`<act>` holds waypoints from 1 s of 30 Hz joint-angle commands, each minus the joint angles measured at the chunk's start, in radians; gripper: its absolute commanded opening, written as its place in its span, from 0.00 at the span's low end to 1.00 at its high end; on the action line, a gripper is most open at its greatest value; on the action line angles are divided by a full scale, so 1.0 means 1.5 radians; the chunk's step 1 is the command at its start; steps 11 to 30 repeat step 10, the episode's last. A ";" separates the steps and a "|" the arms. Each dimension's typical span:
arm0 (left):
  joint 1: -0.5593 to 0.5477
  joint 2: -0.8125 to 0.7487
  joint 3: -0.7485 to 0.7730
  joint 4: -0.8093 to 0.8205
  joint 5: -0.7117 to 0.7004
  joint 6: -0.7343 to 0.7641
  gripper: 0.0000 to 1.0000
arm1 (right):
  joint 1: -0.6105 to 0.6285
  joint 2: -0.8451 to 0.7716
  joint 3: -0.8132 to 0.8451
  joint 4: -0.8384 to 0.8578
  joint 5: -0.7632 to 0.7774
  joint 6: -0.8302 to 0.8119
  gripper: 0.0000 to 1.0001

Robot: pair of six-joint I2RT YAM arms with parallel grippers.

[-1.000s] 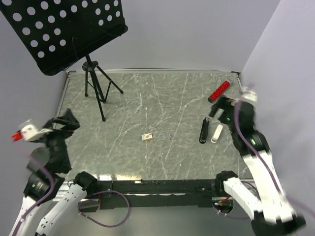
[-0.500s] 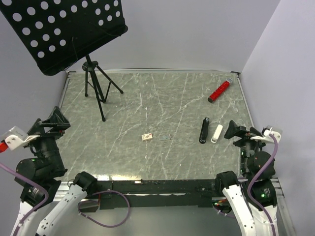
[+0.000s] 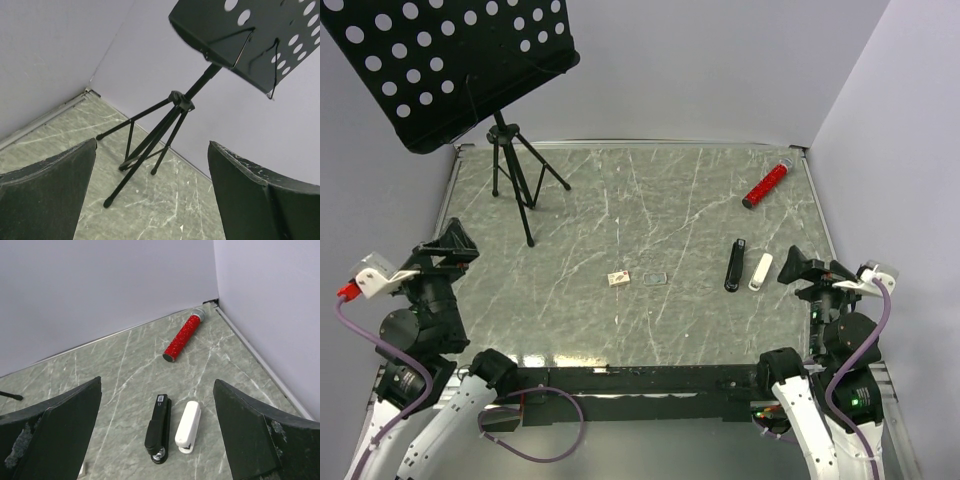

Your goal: Load the staples into the stapler

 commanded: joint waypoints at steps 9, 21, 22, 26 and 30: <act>0.002 -0.008 -0.019 0.001 -0.024 -0.039 0.97 | -0.001 -0.020 -0.007 0.011 -0.009 0.014 1.00; 0.003 -0.008 -0.017 -0.003 -0.026 -0.044 0.97 | 0.000 -0.021 -0.008 0.011 -0.007 0.020 1.00; 0.003 -0.008 -0.017 -0.003 -0.026 -0.044 0.97 | 0.000 -0.021 -0.008 0.011 -0.007 0.020 1.00; 0.003 -0.008 -0.017 -0.003 -0.026 -0.044 0.97 | 0.000 -0.021 -0.008 0.011 -0.007 0.020 1.00; 0.003 -0.008 -0.017 -0.003 -0.026 -0.044 0.97 | 0.000 -0.021 -0.008 0.011 -0.007 0.020 1.00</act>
